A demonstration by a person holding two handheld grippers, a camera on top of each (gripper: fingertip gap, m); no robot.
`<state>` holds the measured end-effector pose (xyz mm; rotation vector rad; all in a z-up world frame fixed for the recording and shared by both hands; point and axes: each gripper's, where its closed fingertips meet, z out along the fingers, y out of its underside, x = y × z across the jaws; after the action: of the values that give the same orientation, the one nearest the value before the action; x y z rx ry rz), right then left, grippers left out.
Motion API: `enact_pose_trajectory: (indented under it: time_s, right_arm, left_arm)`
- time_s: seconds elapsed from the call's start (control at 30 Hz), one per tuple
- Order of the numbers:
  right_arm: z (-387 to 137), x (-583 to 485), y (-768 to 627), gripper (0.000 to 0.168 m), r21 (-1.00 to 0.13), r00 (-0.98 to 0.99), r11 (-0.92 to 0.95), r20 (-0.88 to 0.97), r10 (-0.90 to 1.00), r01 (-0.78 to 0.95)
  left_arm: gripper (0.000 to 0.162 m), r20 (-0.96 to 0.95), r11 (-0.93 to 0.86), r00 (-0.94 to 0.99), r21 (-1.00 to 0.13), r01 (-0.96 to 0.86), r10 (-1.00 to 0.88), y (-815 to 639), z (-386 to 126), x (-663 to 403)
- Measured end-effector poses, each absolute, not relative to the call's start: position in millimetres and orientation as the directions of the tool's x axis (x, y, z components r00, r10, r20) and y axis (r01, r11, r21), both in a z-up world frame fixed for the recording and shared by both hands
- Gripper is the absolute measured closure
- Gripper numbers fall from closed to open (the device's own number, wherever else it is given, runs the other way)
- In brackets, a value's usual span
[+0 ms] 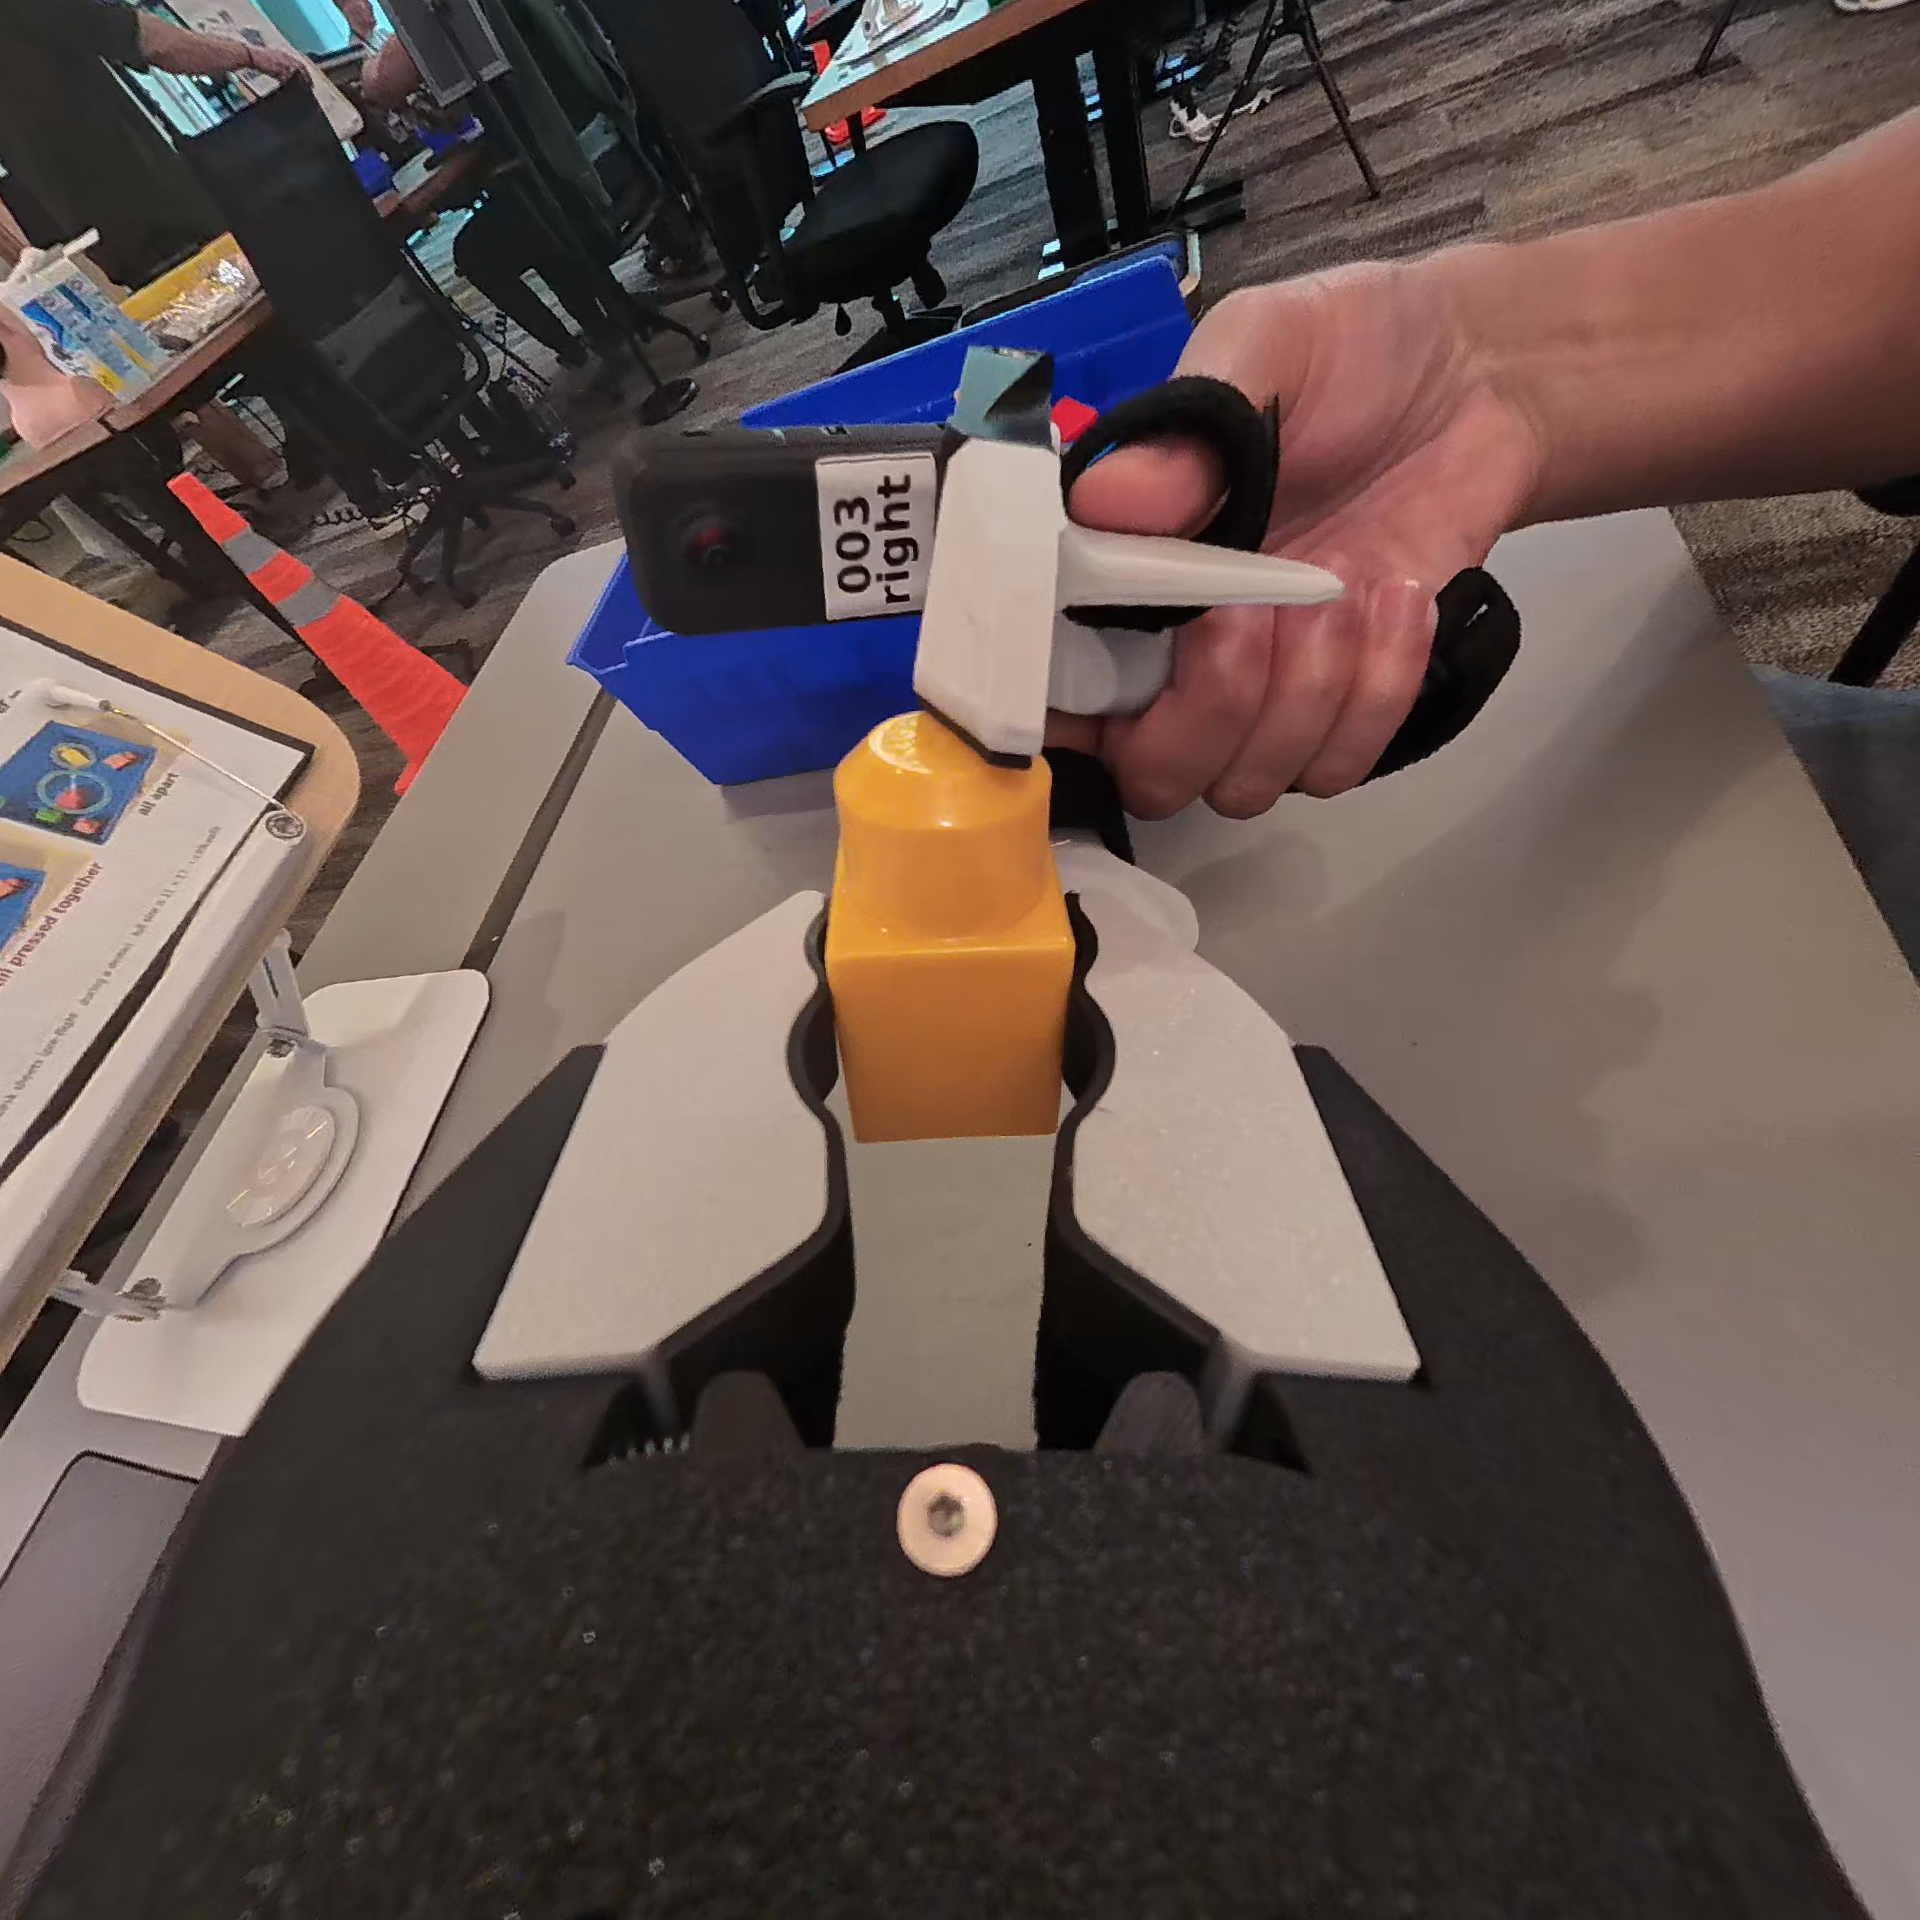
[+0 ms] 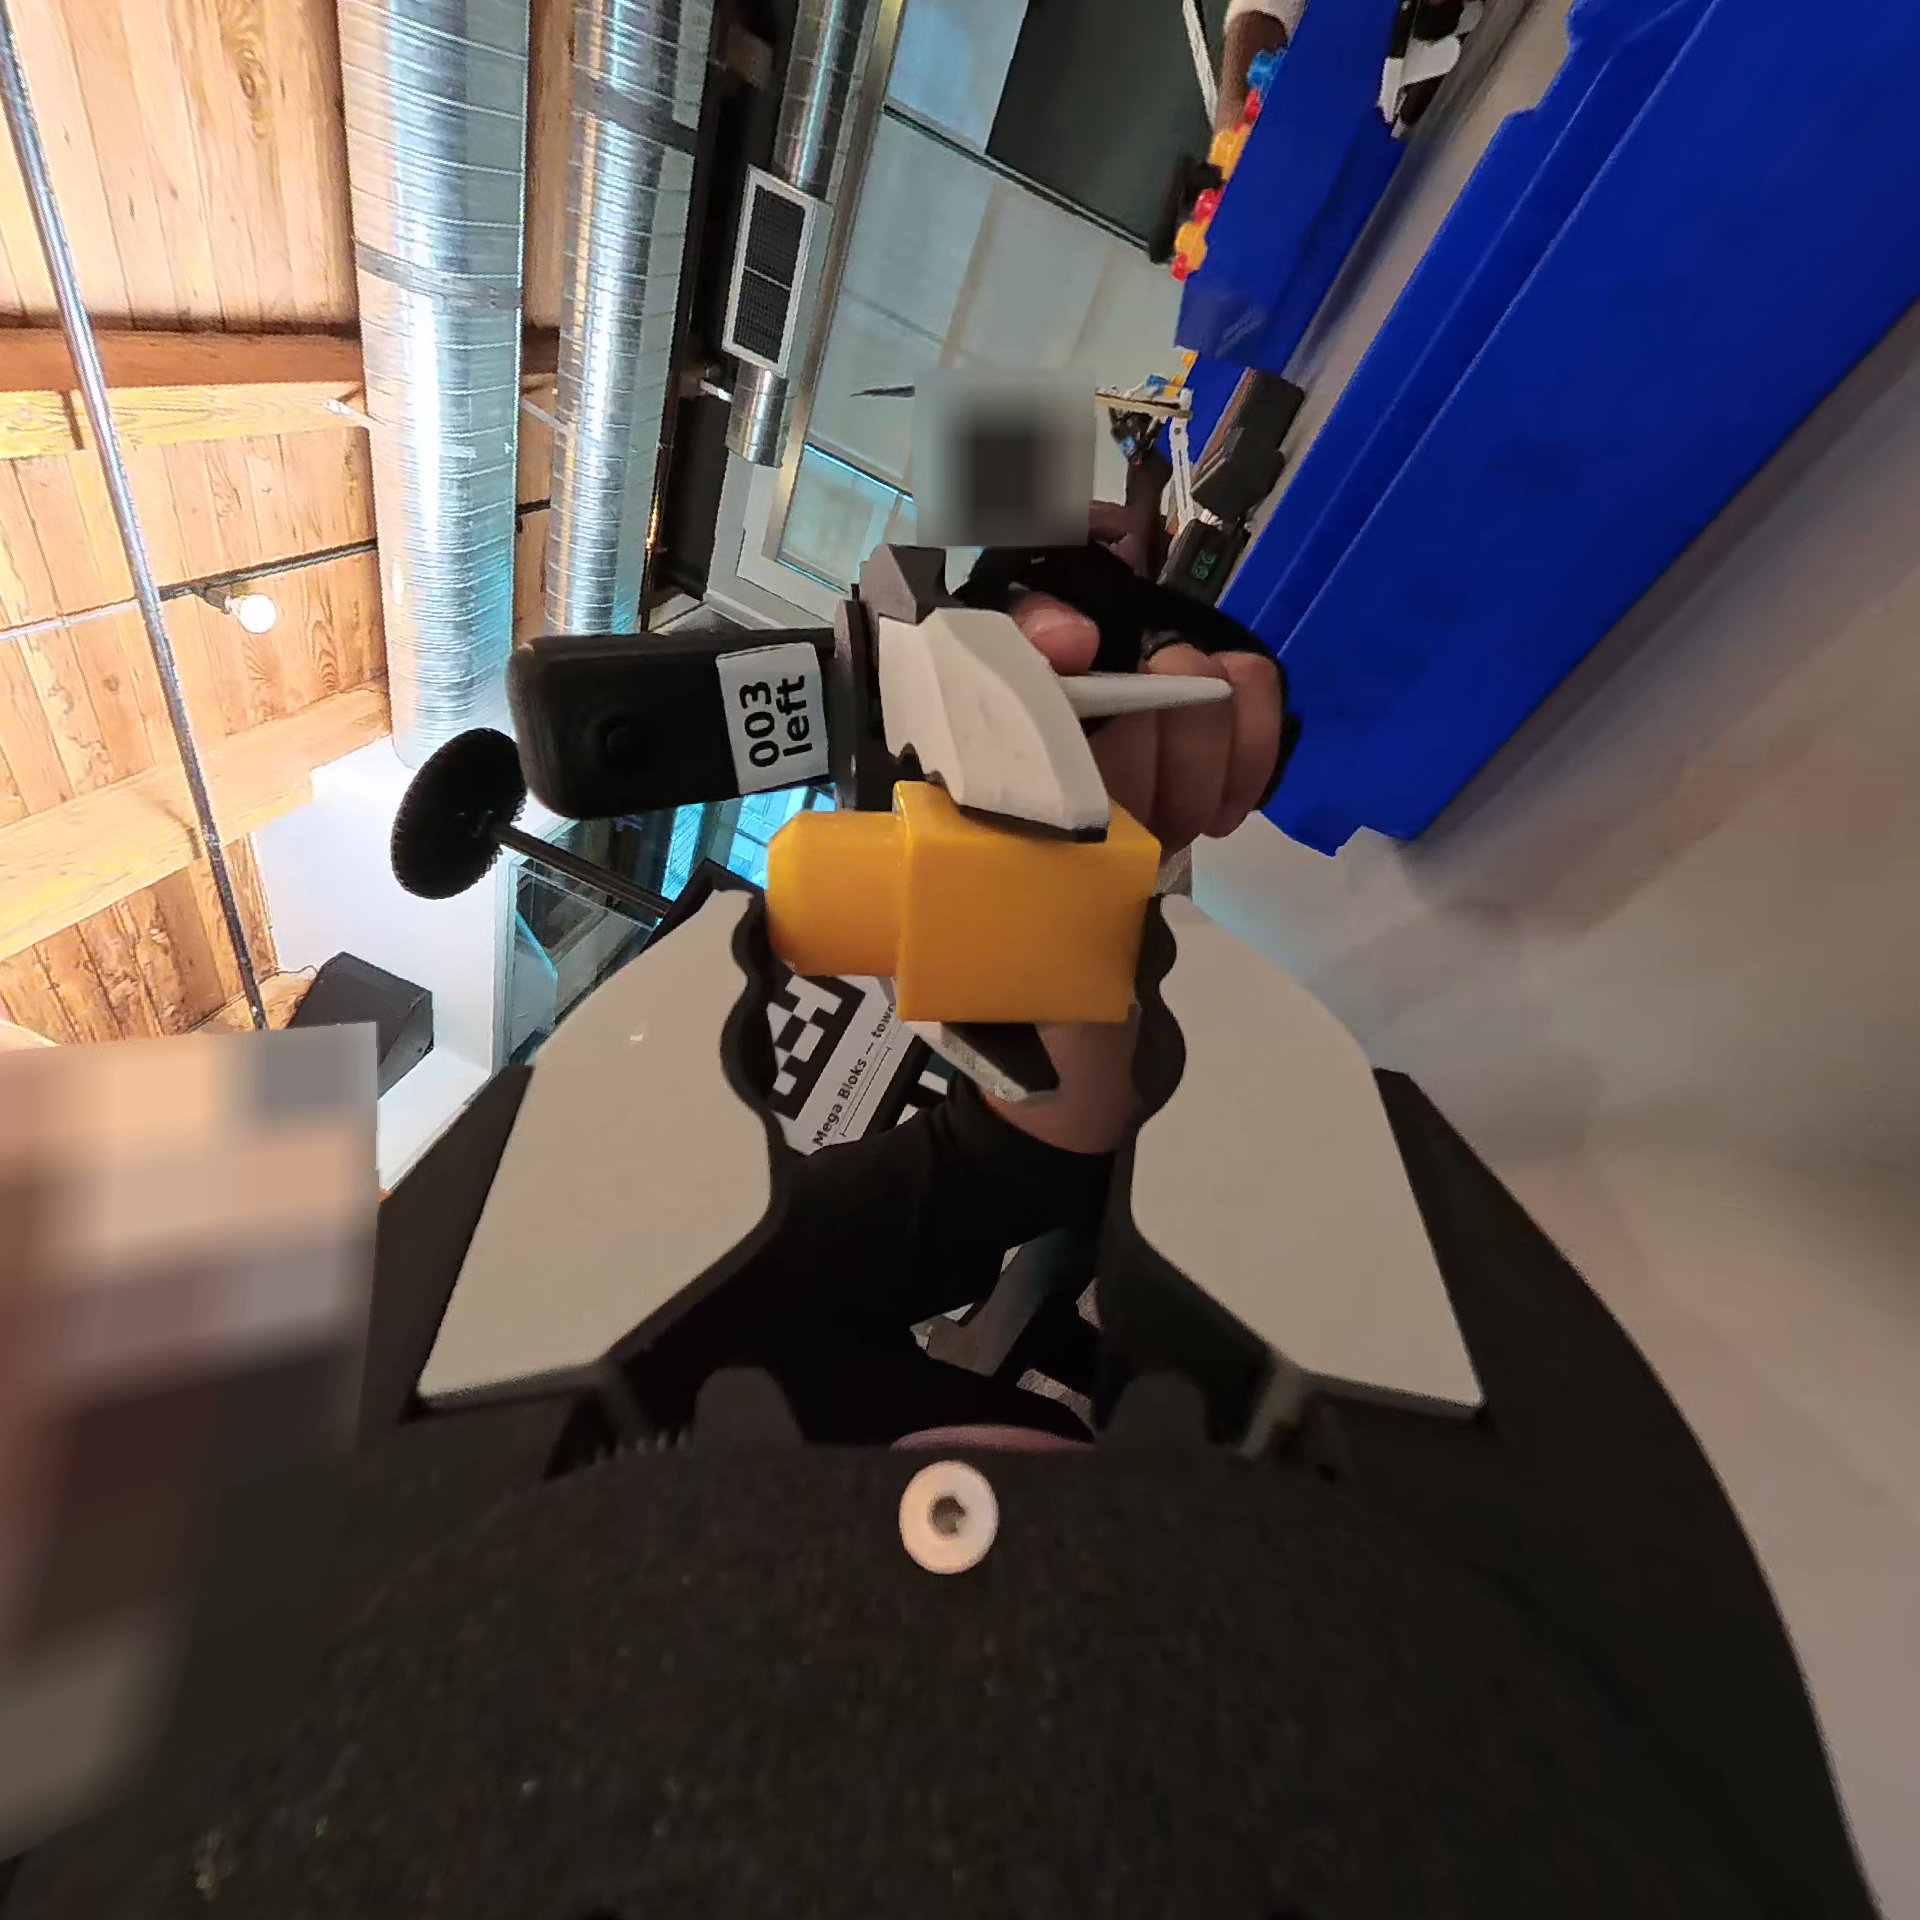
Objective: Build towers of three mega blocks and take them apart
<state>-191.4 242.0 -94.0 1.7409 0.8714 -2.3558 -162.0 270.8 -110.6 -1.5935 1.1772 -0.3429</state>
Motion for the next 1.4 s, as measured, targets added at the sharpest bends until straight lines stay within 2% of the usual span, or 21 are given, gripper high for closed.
enact_pose_trajectory:
  time_s: [0.1, 0.17, 0.27, 0.3, 0.37, 0.43, 0.5, 0.53, 0.63, 0.73, 0.83, 0.93, 1.13, 1.4]
  right_arm:
    - [-91.8, -188.3, 244.6, 0.101, -0.403, -0.348, -0.825, -0.897, 0.272, 0.396]
    - [-85.8, -180.8, 256.0, 0.101, -0.443, -0.315, -0.817, -0.887, 0.338, 0.37]
    - [-62.0, -153.2, 286.0, 0.101, -0.626, -0.222, -0.729, -0.78, 0.585, 0.276]
    - [-53.0, -139.5, 302.6, 0.101, -0.702, -0.153, -0.673, -0.71, 0.688, 0.233]
    - [-41.4, -102.2, 354.1, 0.101, -0.856, 0.119, -0.496, -0.482, 0.868, 0.149]
    - [-38.5, -47.4, 418.1, 0.101, -0.943, 0.484, -0.277, -0.157, 0.861, 0.186]
    - [-43.3, 7.8, 465.7, 0.101, -0.936, 0.702, -0.189, 0.081, 0.707, 0.297]
    - [-51.3, 27.4, 481.5, 0.101, -0.921, 0.752, -0.21, 0.12, 0.648, 0.328]
    - [-94.4, 57.5, 512.9, 0.101, -0.869, 0.822, -0.366, 0.079, 0.563, 0.334]
    - [-150.5, 66.0, 522.6, 0.101, -0.736, 0.828, -0.514, 0.112, 0.55, 0.441]
    - [-179.3, 68.2, 521.8, 0.101, -0.63, 0.817, -0.568, 0.195, 0.543, 0.529]
    - [-195.6, 67.0, 518.5, 0.101, -0.572, 0.816, -0.61, 0.208, 0.539, 0.549]
    - [-202.7, 70.9, 525.1, 0.096, -0.574, 0.824, -0.605, 0.259, 0.505, 0.551]
    - [-188.4, 66.9, 523.0, 0.092, -0.608, 0.814, -0.561, 0.284, 0.506, 0.561]
  left_arm:
    - [0.12, -0.273, 0.018, 0.488, -0.886, -0.464, -0.829, 268.1, -105.9, -160.2]
    - [0.098, -0.193, -0.031, 0.535, -0.924, -0.381, -0.822, 267.7, -93.8, -161.4]
    - [0.077, -0.006, -0.155, 0.627, -0.967, -0.202, -0.779, 270.8, -75.7, -173.4]
    - [0.076, 0.05, -0.184, 0.663, -0.974, -0.133, -0.747, 273.1, -71.8, -179.4]
    - [0.079, 0.132, -0.223, 0.761, -0.975, -0.017, -0.635, 278.9, -74.3, -195.9]
    - [0.08, 0.131, -0.245, 0.859, -0.97, 0.006, -0.496, 282.8, -88.6, -214.4]
    - [0.078, 0.121, -0.305, 0.914, -0.952, -0.004, -0.388, 280.7, -108.9, -225.7]
    - [0.076, 0.122, -0.335, 0.925, -0.942, -0.006, -0.36, 277.4, -118.5, -226.8]
    - [0.08, 0.145, -0.388, 0.91, -0.921, -0.018, -0.388, 263.7, -142.3, -212.4]
    - [0.08, 0.162, -0.447, 0.9, -0.894, -0.04, -0.405, 253.8, -168.3, -201.2]
    - [0.08, 0.165, -0.488, 0.898, -0.871, -0.061, -0.409, 248.9, -185.2, -199.3]
    - [0.081, 0.207, -0.516, 0.885, -0.856, -0.043, -0.417, 246.1, -190.3, -198.1]
    - [0.08, 0.271, -0.505, 0.864, -0.863, 0.022, -0.424, 244.8, -180.5, -198.4]
    - [0.08, 0.231, -0.453, 0.886, -0.891, 0.026, -0.402, 245.7, -167.4, -209.8]
